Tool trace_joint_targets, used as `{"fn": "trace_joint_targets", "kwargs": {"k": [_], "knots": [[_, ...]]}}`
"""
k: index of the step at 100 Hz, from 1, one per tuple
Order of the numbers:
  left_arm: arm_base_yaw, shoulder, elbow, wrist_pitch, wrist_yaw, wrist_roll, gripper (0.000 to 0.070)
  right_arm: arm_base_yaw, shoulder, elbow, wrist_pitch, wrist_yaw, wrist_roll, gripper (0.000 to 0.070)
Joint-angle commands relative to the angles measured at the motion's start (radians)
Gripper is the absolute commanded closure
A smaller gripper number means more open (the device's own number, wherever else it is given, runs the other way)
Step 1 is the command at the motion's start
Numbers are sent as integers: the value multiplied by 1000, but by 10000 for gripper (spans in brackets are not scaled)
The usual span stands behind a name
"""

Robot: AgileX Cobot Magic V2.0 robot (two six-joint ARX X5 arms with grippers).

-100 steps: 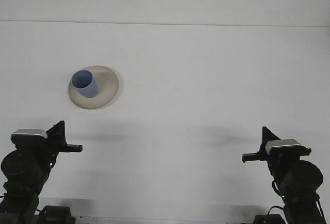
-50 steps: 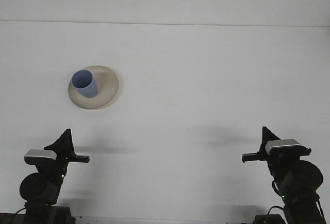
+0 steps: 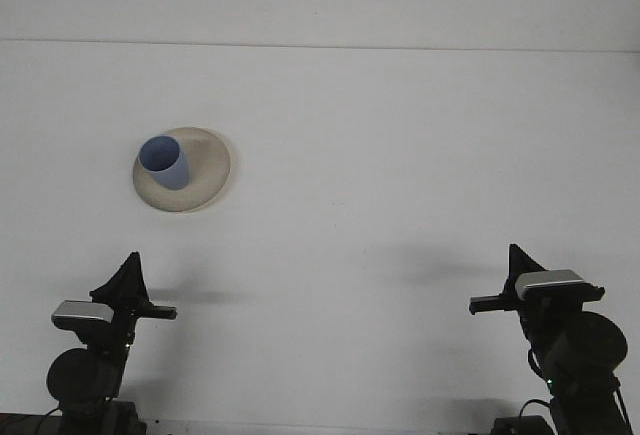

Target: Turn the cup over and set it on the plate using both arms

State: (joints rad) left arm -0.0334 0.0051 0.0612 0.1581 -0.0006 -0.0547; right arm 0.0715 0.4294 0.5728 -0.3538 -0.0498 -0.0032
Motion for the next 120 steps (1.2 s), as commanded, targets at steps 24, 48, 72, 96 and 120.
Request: {"fn": "trace_joint_targets", "kwargs": {"k": [24, 48, 72, 96, 120], "knots": [[0, -2, -47, 79, 1, -18, 687, 1, 2, 9, 17, 0, 3, 700], [0, -2, -47, 76, 1, -21, 687, 1, 2, 9, 17, 0, 3, 700], [0, -2, -47, 75, 1, -21, 687, 1, 2, 9, 17, 0, 3, 700], [0, -2, -47, 75, 1, -21, 687, 1, 2, 9, 17, 0, 3, 700], [0, -2, -47, 75, 1, -21, 687, 0, -32, 1, 23, -3, 3, 700]]}}
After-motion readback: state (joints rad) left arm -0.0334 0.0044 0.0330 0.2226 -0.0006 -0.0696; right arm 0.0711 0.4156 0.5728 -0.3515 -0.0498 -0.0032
